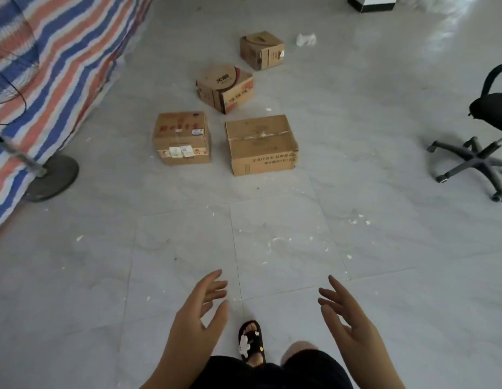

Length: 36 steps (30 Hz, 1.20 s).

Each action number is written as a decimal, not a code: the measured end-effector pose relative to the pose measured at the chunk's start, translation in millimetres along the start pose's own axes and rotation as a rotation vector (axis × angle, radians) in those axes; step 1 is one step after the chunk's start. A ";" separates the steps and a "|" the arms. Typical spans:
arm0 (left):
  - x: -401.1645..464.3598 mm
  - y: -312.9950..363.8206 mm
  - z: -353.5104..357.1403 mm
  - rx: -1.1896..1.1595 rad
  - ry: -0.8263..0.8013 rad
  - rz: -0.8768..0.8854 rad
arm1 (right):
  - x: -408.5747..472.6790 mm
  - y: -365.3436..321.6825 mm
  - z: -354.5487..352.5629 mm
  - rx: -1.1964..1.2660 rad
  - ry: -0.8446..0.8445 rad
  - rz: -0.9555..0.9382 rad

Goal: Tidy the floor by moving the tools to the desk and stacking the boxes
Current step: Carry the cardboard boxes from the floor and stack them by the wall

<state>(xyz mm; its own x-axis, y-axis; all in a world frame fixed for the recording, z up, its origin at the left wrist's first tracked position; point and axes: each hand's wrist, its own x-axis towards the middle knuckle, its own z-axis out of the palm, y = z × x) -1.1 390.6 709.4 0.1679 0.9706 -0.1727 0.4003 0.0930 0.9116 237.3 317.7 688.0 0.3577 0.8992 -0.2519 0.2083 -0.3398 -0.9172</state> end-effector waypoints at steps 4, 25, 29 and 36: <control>74.1 13.1 -1.8 -0.005 -0.001 -0.039 | 73.6 -20.2 -1.4 0.002 0.023 0.048; 522.4 127.6 76.5 -0.075 0.110 -0.164 | 560.0 -139.6 -51.6 -0.080 -0.125 0.067; 614.6 130.9 72.1 -0.084 0.077 -0.193 | 643.3 -156.1 -37.8 -0.080 -0.068 0.080; 775.5 147.6 41.9 -0.059 0.024 -0.148 | 773.7 -213.9 -1.3 -0.074 -0.016 0.039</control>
<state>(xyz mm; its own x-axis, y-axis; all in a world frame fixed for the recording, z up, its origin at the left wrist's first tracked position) 226.0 1147.8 694.4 0.0894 0.9504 -0.2980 0.3650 0.2472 0.8976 470.7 1085.8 689.7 0.3522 0.8890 -0.2926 0.2609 -0.3935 -0.8815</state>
